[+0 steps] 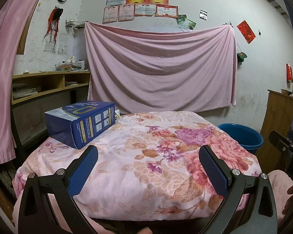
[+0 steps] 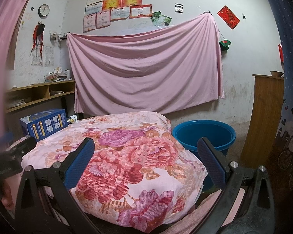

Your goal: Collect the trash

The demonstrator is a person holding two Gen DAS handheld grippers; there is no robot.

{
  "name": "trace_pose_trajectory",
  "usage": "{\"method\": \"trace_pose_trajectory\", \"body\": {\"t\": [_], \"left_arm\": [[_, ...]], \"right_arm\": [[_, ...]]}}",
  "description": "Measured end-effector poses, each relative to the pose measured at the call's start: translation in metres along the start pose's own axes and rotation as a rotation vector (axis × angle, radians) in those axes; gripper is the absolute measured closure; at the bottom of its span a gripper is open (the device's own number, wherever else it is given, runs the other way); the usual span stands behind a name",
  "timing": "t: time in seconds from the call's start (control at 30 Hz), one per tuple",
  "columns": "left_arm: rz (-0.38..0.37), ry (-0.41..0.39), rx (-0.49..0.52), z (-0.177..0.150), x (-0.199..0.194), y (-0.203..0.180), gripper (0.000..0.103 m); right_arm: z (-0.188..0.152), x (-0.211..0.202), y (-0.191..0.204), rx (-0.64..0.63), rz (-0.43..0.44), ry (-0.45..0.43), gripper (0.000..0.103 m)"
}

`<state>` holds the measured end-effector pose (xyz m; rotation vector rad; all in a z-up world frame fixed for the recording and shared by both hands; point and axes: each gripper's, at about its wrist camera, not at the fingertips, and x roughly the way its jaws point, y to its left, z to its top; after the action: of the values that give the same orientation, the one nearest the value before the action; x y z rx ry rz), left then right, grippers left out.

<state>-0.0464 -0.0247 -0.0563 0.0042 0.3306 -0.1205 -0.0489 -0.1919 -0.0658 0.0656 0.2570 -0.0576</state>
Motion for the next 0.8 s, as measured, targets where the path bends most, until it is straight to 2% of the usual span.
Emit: {"method": "trace_pose_trajectory", "body": {"t": [0.17,0.8], "left_arm": [[0.026,0.001,0.019,-0.0016,0.0021,-0.0014,0.002],[0.022,-0.002,0.038,-0.003,0.0062,-0.0036,0.002]], "right_arm": [[-0.0007,0.0007,-0.0004,0.001,0.002,-0.002,0.0],[-0.0021,0.0007,0.0009,-0.013,0.004,0.006,0.0]]}}
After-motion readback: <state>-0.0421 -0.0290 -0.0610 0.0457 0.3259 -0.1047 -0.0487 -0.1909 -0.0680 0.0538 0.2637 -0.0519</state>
